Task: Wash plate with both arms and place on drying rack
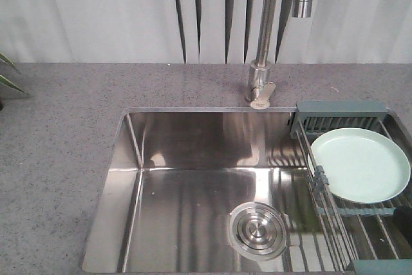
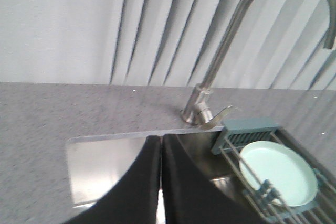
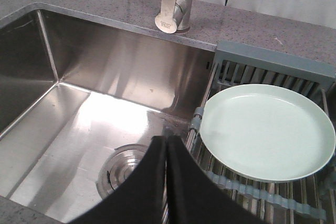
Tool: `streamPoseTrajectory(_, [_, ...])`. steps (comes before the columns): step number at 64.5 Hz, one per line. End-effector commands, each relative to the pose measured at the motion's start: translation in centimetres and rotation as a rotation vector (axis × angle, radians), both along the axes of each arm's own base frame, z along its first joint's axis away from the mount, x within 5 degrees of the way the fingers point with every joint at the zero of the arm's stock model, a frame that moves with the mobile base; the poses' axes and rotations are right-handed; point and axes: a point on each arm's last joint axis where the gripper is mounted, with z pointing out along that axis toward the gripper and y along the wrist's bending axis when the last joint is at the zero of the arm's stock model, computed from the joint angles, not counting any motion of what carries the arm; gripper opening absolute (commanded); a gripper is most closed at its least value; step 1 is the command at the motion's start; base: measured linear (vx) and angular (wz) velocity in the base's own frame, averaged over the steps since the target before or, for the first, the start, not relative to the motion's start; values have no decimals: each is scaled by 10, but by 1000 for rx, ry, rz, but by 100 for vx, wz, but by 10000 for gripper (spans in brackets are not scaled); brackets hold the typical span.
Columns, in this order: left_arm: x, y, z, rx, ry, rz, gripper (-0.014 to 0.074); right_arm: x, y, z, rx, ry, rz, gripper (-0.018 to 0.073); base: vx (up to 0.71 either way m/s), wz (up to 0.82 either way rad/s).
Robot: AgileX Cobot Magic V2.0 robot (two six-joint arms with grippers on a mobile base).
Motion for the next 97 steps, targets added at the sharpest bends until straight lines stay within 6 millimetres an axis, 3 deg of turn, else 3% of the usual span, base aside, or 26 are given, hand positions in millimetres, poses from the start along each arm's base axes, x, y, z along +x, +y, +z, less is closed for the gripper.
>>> streamPoseTrajectory(1, [39, -9, 25, -114, 18, -83, -7, 3, -2, 12, 20, -61, -35, -4, 0, 0])
streamPoseTrajectory(11, [115, -39, 31, -266, 189, -408, -7, 3, -2, 12, 20, -61, -35, -4, 0, 0])
streamPoseTrajectory(18, [167, -72, 10, -348, 334, -666, -7, 3, -2, 12, 21, -60, -35, -4, 0, 0])
streamPoseTrajectory(25, [208, -113, -15, -425, 457, -851, -7, 3, -2, 12, 20, -60, -35, -4, 0, 0])
streamPoseTrajectory(41, [266, -211, -63, -490, 645, -990, -7, 3, -2, 12, 17, -59, -35, -4, 0, 0])
streamPoseTrajectory(52, [287, -254, -78, -473, 700, -976, -7, 3, -2, 12, 17, -59, -35, -4, 0, 0])
streamPoseTrajectory(63, [302, -273, -87, -439, 754, -862, -7, 3, -2, 12, 19, -58, -36, -4, 0, 0])
streamPoseTrajectory(74, [316, -275, -103, -472, 782, -751, -7, 3, -2, 12, 20, -58, -36, -4, 0, 0])
streamPoseTrajectory(97, [334, -270, -101, -536, 701, -595, -7, 3, -2, 12, 23, -59, -36, -4, 0, 0])
